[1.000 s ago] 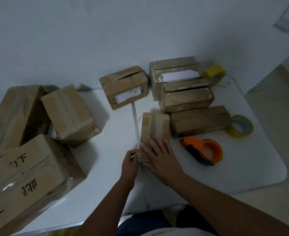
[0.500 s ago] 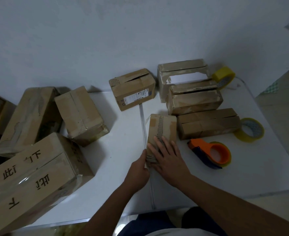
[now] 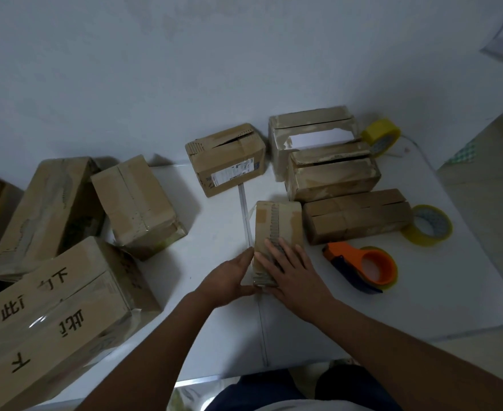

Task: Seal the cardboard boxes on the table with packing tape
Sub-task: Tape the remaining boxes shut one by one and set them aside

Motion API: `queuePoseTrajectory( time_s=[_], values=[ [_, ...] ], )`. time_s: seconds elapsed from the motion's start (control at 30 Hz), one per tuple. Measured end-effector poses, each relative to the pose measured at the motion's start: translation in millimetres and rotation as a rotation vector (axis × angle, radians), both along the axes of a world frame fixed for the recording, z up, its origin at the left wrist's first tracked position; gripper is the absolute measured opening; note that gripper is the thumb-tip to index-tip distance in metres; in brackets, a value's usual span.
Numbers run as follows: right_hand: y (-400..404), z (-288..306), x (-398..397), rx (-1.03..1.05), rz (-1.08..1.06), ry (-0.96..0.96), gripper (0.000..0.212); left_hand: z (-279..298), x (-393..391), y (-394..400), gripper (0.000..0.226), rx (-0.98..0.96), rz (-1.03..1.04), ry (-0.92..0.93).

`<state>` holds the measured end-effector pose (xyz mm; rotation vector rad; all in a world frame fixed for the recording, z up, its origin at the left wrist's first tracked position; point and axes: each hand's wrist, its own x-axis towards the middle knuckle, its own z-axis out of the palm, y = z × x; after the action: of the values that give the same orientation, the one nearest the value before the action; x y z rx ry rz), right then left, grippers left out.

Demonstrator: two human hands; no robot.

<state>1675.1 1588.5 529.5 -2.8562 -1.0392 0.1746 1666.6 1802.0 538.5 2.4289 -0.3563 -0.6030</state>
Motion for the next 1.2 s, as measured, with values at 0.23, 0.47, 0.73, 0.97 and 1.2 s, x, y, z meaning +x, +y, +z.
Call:
queuePoseTrajectory(
  time_s=[0.23, 0.47, 0.73, 0.97, 1.2],
  values=[
    [-19, 3, 7, 0.008, 0.173, 0.07, 0.07, 13, 12, 6, 0.065, -0.099, 0.511, 0.134],
    [-26, 1, 7, -0.017, 0.223, 0.094, 0.075, 34, 59, -45, 0.06, -0.527, 0.873, 0.296],
    [-26, -1, 6, -0.004, 0.19, 0.098, 0.075, 32, 41, -56, 0.045, -0.498, 0.8, 0.29],
    [-27, 0, 6, 0.027, 0.211, 0.087, 0.074, 39, 12, -42, 0.044, -0.423, 0.622, 0.299],
    [-33, 30, 29, -0.006, 0.305, 0.123, 0.069, 56, 24, -6, 0.045, -0.142, 0.656, 0.14]
  ],
)
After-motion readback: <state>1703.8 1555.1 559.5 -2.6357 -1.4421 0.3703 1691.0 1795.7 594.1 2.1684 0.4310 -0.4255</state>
